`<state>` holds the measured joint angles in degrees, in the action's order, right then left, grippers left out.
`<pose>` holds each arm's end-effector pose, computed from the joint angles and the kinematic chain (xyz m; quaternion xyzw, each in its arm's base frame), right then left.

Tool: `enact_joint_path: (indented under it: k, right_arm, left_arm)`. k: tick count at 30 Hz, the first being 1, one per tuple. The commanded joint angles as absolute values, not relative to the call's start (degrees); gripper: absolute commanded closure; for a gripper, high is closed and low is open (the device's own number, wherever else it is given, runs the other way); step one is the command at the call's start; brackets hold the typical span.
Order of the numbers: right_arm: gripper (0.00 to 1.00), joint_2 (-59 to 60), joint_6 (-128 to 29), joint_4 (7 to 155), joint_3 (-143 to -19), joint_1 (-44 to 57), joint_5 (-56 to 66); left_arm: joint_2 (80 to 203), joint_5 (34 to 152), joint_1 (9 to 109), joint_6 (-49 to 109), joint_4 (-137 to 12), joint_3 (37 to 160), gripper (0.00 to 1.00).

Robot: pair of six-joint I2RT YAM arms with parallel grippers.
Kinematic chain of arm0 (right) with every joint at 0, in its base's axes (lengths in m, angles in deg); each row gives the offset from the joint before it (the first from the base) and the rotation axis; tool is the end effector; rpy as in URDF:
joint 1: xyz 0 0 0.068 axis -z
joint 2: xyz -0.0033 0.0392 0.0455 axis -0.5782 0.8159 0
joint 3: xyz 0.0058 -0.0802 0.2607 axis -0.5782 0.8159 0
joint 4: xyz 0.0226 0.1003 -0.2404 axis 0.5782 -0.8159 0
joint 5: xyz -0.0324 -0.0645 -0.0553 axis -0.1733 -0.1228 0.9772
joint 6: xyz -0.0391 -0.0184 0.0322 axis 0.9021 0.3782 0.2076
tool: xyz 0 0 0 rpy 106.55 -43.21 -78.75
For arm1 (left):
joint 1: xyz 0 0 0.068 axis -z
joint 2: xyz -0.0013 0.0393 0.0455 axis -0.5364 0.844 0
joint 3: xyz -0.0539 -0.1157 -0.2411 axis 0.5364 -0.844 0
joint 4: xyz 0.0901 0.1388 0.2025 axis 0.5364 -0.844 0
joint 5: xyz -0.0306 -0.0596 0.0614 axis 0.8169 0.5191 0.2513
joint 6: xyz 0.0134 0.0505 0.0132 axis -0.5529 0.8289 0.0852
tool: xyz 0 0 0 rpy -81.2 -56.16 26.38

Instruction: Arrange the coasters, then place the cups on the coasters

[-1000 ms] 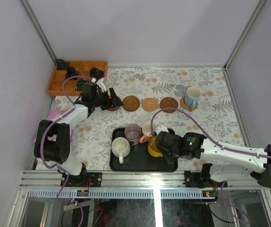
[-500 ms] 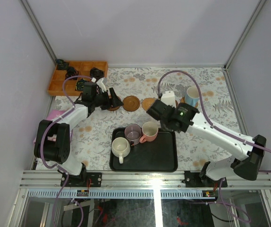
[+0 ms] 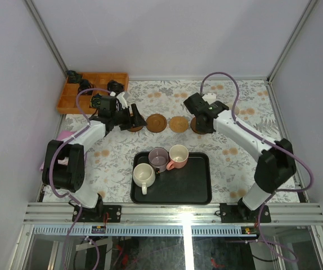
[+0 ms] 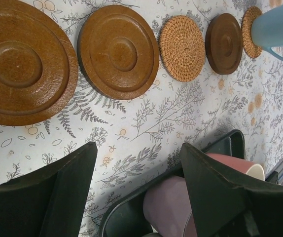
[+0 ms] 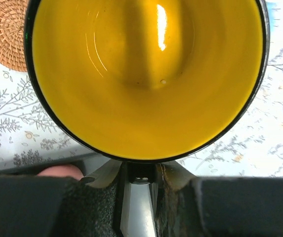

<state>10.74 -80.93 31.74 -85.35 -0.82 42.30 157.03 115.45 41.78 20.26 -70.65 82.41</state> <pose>0.2769 0.1802 0.2953 0.0791 0.9348 -0.0562 0.3416 0.3320 -0.0729 0.2178 0.0154 0.8836 -0.3377 0.3239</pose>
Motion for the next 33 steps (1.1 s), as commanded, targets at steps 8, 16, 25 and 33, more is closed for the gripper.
enact_joint_path:
  k: [8, 16, 25, 33]
  right_arm:
    - [1.0, 18.75, -76.59, 45.55, -87.61, 3.95, 35.44]
    - [1.0, 21.0, -72.71, 48.82, -86.14, 8.36, 29.9]
    - [1.0, 23.11, -71.03, 50.19, -84.01, 9.41, 27.3]
    - [1.0, 24.34, -69.6, 51.39, -84.32, 9.45, 26.72]
  left_arm:
    - [158.92, 115.84, 42.13, 21.53, -72.8, 84.73, 0.31]
    - [155.83, 113.95, 42.1, 23.25, -72.07, 83.93, 0.31]
    - [151.05, 108.24, 42.65, 25.57, -71.02, 82.11, 0.31]
    - [150.54, 107.42, 42.63, 25.51, -70.73, 81.71, 0.31]
